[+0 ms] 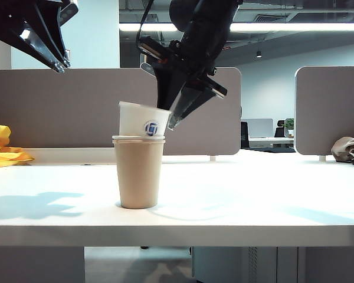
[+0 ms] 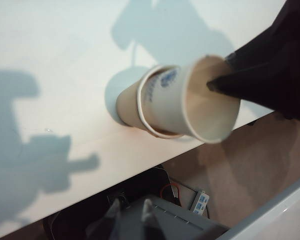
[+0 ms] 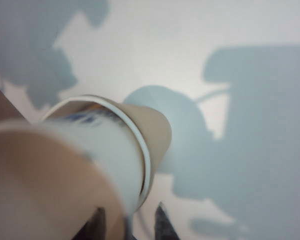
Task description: Pick up all the paper cups on the table one by one and stack them together.
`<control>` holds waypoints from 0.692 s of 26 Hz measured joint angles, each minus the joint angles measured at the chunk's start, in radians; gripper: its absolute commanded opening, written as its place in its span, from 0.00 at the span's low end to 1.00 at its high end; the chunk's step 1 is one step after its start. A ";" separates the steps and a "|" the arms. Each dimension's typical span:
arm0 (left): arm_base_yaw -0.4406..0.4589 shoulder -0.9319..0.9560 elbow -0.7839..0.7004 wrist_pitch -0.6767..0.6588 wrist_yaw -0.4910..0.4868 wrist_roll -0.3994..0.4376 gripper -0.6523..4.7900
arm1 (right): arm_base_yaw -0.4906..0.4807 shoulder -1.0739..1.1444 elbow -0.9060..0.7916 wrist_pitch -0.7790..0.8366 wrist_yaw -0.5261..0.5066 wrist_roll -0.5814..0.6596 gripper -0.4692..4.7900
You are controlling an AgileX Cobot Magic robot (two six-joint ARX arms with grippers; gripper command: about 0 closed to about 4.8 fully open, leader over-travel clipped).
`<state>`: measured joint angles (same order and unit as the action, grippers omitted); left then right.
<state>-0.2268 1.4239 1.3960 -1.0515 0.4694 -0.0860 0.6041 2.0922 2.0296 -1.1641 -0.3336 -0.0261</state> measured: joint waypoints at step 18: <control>0.000 0.000 0.000 0.001 0.000 0.000 0.23 | -0.001 -0.005 0.000 0.006 -0.002 0.000 0.60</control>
<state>-0.2268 1.4239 1.3960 -1.0508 0.4694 -0.0860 0.6033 2.0876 2.0300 -1.1576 -0.3351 -0.0261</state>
